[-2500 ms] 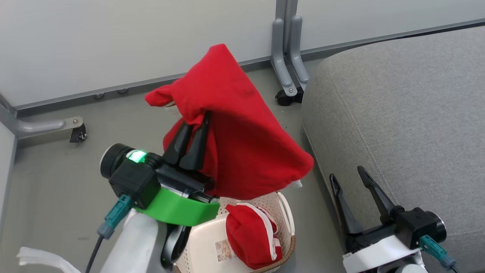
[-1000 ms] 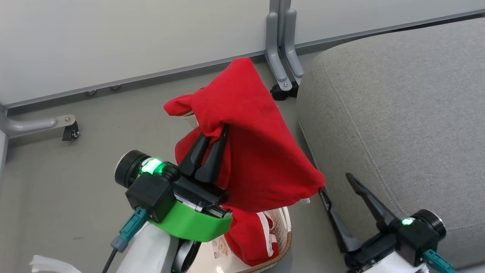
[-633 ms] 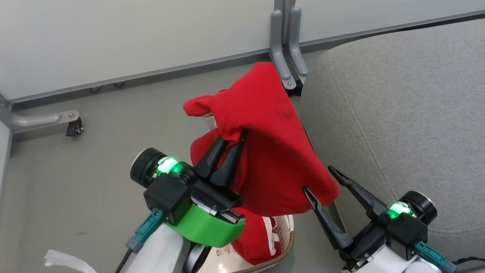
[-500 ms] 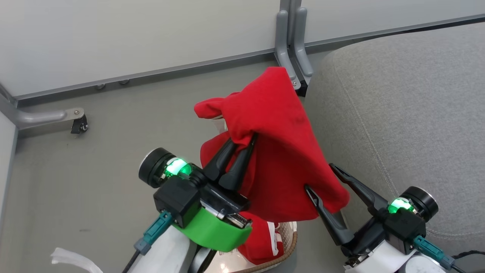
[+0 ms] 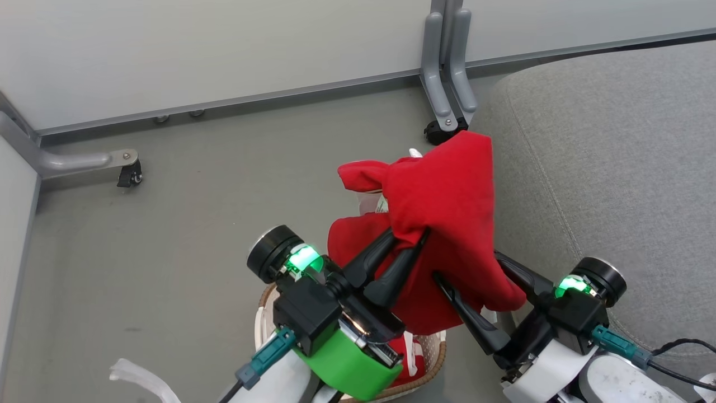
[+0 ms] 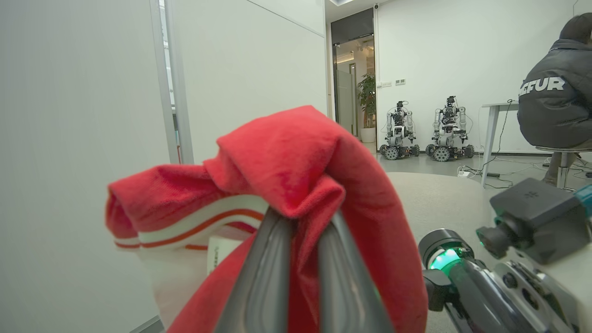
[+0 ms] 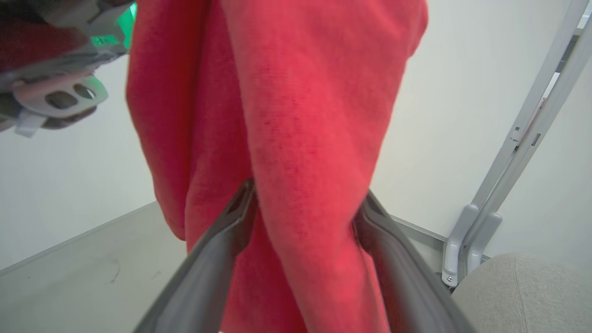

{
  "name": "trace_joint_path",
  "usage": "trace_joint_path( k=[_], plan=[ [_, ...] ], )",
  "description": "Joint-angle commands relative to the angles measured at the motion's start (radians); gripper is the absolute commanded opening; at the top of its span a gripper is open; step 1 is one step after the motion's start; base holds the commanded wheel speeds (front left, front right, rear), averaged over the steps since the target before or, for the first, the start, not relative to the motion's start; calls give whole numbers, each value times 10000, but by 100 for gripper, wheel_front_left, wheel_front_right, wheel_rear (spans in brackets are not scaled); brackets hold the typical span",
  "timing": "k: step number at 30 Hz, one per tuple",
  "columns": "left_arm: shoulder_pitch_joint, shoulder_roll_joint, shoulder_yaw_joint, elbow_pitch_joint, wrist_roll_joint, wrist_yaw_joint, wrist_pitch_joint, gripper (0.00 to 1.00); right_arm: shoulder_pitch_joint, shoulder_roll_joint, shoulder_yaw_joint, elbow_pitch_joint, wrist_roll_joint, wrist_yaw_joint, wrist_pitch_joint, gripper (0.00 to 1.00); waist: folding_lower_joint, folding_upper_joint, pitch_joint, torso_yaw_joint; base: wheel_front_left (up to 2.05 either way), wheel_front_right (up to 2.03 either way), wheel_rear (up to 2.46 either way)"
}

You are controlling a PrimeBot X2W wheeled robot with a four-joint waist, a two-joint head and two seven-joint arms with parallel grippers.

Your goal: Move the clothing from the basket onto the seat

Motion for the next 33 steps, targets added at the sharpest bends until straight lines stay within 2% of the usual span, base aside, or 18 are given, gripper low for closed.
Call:
trace_joint_path(
  k=[1,8,9,10,21,33],
  plan=[
    [-167,28,-67,26,-23,-24,-6,0,-183,-17,95,59,94,-1,-31,100,0,-1,5,0,0,0,0],
    [-228,-27,-295,112,-147,-24,-6,0,-562,181,561,299,267,-1,-31,100,0,-1,3,19,0,0,0],
    [-232,-36,-299,123,-168,-24,-6,0,-546,221,600,363,369,1,-31,53,0,-1,1,26,0,0,0],
    [-220,-42,-272,154,-190,-24,-6,0,-581,260,575,361,380,-1,-31,0,0,-1,-1,34,0,0,0],
    [189,-66,128,480,-385,-24,-6,0,-274,472,150,293,536,1,-31,0,0,-1,-37,27,0,0,0],
    [289,55,79,833,-412,-23,-4,0,28,745,-459,-45,416,-1,-31,0,0,-1,-48,-10,0,0,0]
  ],
)
